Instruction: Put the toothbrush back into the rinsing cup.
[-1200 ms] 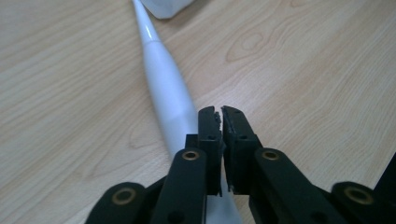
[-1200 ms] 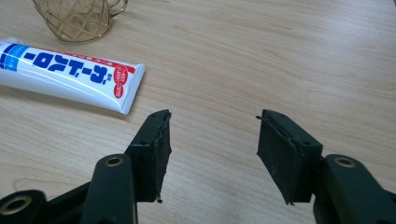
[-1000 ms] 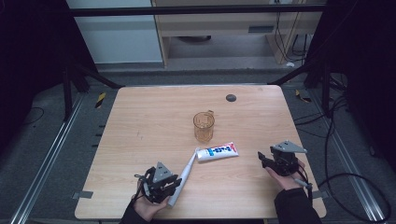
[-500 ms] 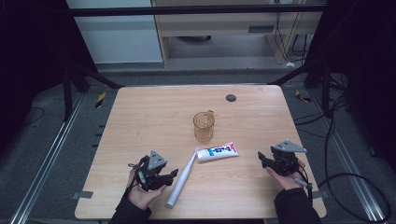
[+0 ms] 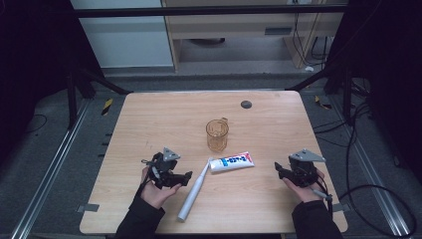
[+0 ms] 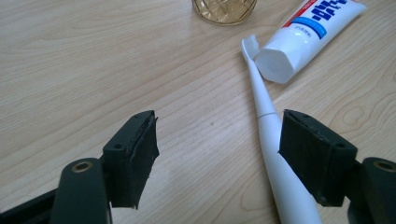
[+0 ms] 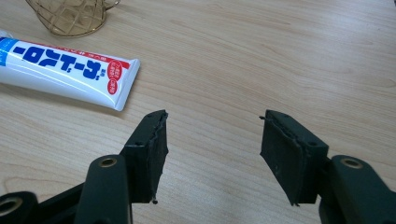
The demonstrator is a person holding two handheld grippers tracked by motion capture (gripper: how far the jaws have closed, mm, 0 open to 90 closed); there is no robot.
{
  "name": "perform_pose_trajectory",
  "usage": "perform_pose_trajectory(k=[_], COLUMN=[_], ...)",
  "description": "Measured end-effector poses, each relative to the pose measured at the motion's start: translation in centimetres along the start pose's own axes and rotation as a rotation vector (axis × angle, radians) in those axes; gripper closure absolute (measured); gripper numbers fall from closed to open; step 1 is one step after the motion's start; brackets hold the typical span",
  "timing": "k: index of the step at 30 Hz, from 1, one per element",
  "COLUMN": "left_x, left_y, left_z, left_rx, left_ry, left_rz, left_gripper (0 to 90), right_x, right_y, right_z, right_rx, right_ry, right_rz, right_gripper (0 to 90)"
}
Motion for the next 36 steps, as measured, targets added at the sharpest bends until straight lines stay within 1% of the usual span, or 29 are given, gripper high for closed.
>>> perform_pose_trajectory(k=[2,5,8,9,10,13,16,18,23,26,28,30,36], left_x=[-0.2,-0.8,-1.1,-1.2,-1.2,-1.5,-1.4,-1.4,-1.4,-1.4,-1.3,-1.2,-1.2], left_y=[-0.1,-0.4,-0.6,-0.7,-0.8,-1.2,-1.5,-1.9,-2.4,-2.5,-2.7,-3.1,-3.6], left_z=[-0.1,-0.3,-0.4,-0.5,-0.6,-0.8,-0.9,-1.1,-1.4,-1.6,-1.9,-2.2,-2.6], left_rx=[0.002,0.019,0.025,0.024,0.025,0.033,0.037,0.032,0.032,0.032,0.035,0.044,0.053], left_ry=[0.001,0.017,0.018,0.019,0.019,0.016,0.014,0.008,0.003,-0.003,-0.005,-0.004,-0.013], left_rz=[0.005,0.011,0.017,0.018,0.022,0.032,0.042,0.065,0.084,0.092,0.099,0.117,0.146], left_gripper=[26.0,25.5,25.5,25.5,25.5,26.1,27.2,28.3,29.7,32.0,32.8,33.5,36.9], right_x=[0.0,0.1,0.1,0.1,0.1,0.1,0.2,0.2,0.2,0.2,0.2,0.3,0.3], right_y=[0.0,-0.1,-0.1,-0.1,-0.1,-0.2,-0.2,-0.2,-0.4,-0.4,-0.4,-0.4,-0.5], right_z=[0.0,0.0,0.1,0.0,0.1,0.1,0.1,0.1,0.1,0.1,0.1,0.2,0.3], right_rx=[0.000,0.000,-0.004,-0.001,-0.004,0.001,-0.002,-0.005,-0.007,-0.005,-0.006,-0.007,-0.014], right_ry=[0.000,0.000,-0.003,0.005,-0.001,0.008,0.008,0.011,0.019,0.019,0.020,0.023,0.022], right_rz=[0.001,0.008,0.013,0.010,0.014,0.015,0.021,0.022,0.024,0.027,0.029,0.032,0.038], right_gripper=[40.7,40.6,40.6,40.6,40.6,40.5,40.5,40.5,40.5,40.4,40.4,40.4,40.4])
Point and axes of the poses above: each handheld gripper's, and its own axes: y roughly backward along the jaws, x roughly out of its underside, z roughly to its left, the point moved 3 cm from there along -y, roughly forward along the jaws, and after that the axes turned 8 degrees about x, right-handed, at the moved point
